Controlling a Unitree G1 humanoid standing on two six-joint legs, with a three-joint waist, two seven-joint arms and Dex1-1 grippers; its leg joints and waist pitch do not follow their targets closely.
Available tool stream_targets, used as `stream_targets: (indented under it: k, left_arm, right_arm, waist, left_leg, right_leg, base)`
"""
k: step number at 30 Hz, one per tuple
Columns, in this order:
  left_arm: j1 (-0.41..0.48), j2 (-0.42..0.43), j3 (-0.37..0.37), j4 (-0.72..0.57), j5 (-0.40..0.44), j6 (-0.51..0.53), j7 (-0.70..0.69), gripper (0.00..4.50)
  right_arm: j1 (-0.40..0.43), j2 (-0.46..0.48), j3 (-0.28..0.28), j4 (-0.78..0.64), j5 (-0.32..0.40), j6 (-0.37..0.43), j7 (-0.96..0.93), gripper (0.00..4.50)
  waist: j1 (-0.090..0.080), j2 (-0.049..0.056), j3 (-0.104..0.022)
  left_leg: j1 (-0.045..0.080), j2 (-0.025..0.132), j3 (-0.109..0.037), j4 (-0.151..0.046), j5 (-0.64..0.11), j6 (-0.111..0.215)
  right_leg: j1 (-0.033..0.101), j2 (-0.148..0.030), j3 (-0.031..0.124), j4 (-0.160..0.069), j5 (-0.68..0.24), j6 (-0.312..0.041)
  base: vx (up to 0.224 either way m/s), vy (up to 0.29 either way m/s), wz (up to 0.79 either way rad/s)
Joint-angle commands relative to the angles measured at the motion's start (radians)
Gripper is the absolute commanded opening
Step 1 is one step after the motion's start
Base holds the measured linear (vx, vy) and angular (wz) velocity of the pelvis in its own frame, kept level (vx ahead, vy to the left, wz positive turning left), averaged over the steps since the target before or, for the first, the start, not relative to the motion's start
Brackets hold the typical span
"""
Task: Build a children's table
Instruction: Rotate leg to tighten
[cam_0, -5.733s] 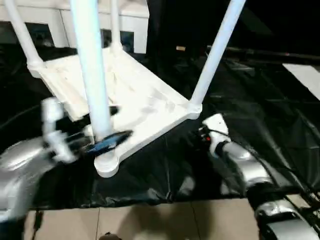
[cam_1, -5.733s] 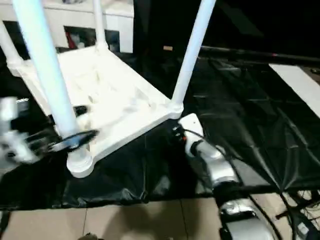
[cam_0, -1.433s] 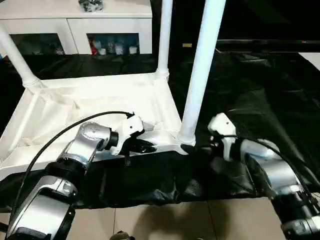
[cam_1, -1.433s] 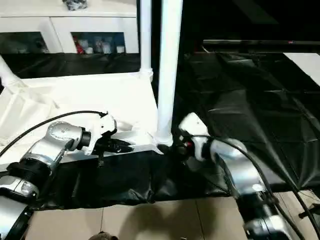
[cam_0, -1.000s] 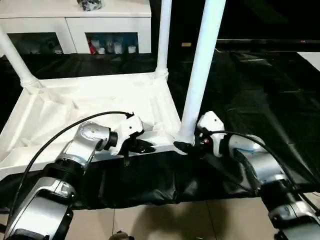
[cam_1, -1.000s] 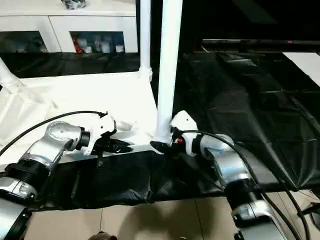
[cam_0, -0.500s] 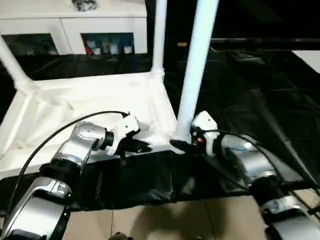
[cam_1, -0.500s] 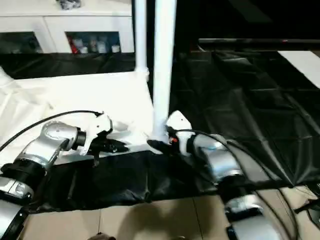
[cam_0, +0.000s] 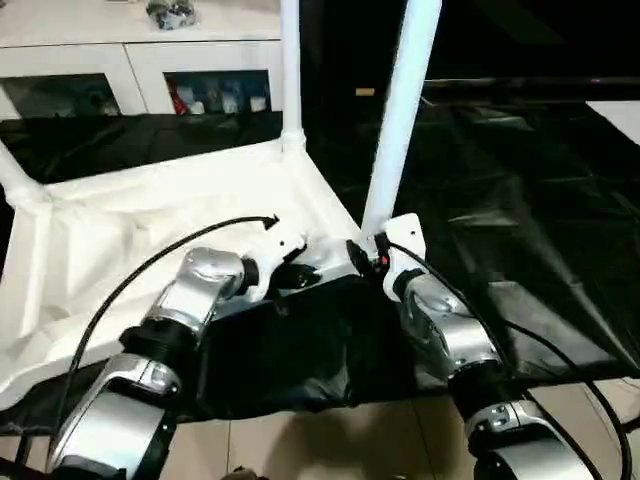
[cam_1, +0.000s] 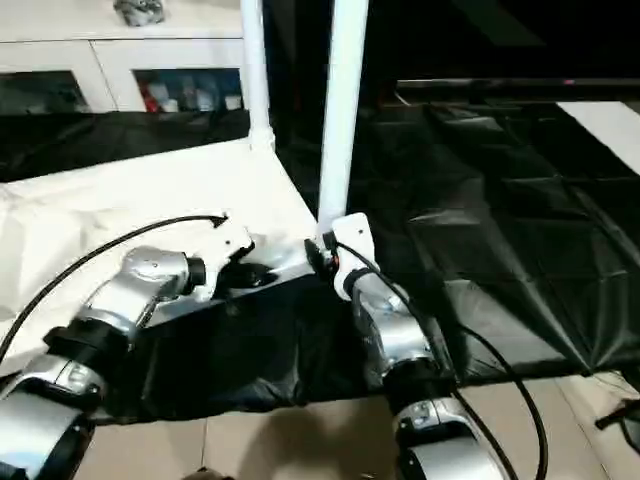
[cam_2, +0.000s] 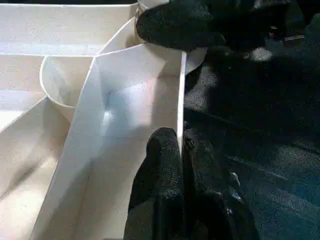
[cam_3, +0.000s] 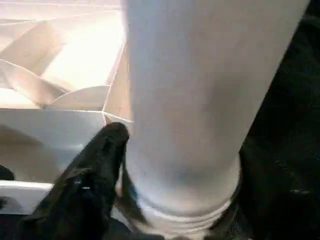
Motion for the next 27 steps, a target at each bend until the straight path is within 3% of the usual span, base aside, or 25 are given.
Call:
stream_targets:
  k: [1,4,8,11,14,17,20,27]
  left_arm:
    - [0.012,-0.066,-0.005,-0.025,-0.036,-0.042,0.026,0.00]
    - [0.036,-0.009,-0.007,-0.054,-0.047,-0.067,-0.072,0.00]
    - [0.064,0.074,-0.013,-0.078,-0.071,-0.101,-0.230,0.00]
    - [0.072,0.093,-0.011,-0.090,-0.090,-0.106,-0.284,0.00]
    - [0.084,0.143,-0.016,-0.126,-0.121,-0.088,-0.415,0.00]
    - [0.082,0.159,-0.024,-0.125,-0.120,-0.093,-0.446,0.00]
    - [0.076,0.169,-0.028,-0.113,-0.112,-0.102,-0.459,0.00]
    - [0.066,0.169,-0.008,-0.101,-0.106,-0.090,-0.420,0.00]
  right_arm:
    - [0.000,0.073,0.104,-0.028,0.025,-0.032,0.150,3.79]
    - [-0.001,-0.011,0.088,-0.048,0.042,-0.047,0.254,3.96]
    - [0.010,-0.141,0.111,-0.100,0.071,-0.032,0.482,3.96]
    - [0.020,-0.176,0.126,-0.125,0.087,-0.024,0.572,3.96]
    - [0.029,-0.254,0.175,-0.161,0.104,-0.001,0.783,3.96]
    - [0.021,-0.266,0.190,-0.152,0.102,0.006,0.828,3.62]
    - [0.012,-0.270,0.204,-0.137,0.096,0.005,0.855,3.45]
    - [0.007,-0.244,0.190,-0.130,0.106,0.016,0.819,2.92]
  waist:
    - [0.002,-0.008,-0.060]
    - [0.003,-0.006,-0.064]
    - [0.005,-0.006,-0.067]
    - [0.013,-0.004,-0.066]
    - [0.023,-0.006,-0.065]
    - [0.029,-0.003,-0.063]
    - [0.029,-0.009,-0.063]
    - [0.030,-0.010,-0.064]
  left_leg:
    - [0.010,0.023,-0.019,-0.073,-0.270,0.001]
    - [0.007,0.024,-0.017,-0.069,-0.244,0.021]
    - [0.004,0.023,-0.012,-0.063,-0.173,0.058]
    - [0.007,0.029,-0.009,-0.062,-0.169,0.068]
    - [0.011,0.034,-0.009,-0.063,-0.196,0.063]
    - [0.014,0.034,-0.008,-0.066,-0.218,0.046]
    - [0.014,0.033,-0.009,-0.067,-0.218,0.034]
    - [0.011,0.032,-0.009,-0.066,-0.190,0.037]
  right_leg:
    - [0.039,-0.060,0.038,-0.089,-0.264,-0.172]
    - [0.044,-0.059,0.038,-0.083,-0.205,-0.186]
    - [0.050,-0.056,0.034,-0.071,-0.082,-0.229]
    - [0.049,-0.054,0.032,-0.068,-0.071,-0.243]
    - [0.046,-0.055,0.032,-0.068,-0.101,-0.247]
    - [0.042,-0.057,0.033,-0.072,-0.142,-0.245]
    - [0.042,-0.059,0.034,-0.072,-0.157,-0.241]
    - [0.044,-0.060,0.033,-0.069,-0.125,-0.244]
  base:
    - [0.000,0.000,0.00]
    - [0.000,0.000,0.00]
    - [0.000,0.000,0.00]
    - [0.000,0.000,0.00]
    - [0.000,0.000,0.00]
    - [0.000,0.000,0.00]
    - [0.000,0.000,0.00]
    - [0.000,0.000,0.00]
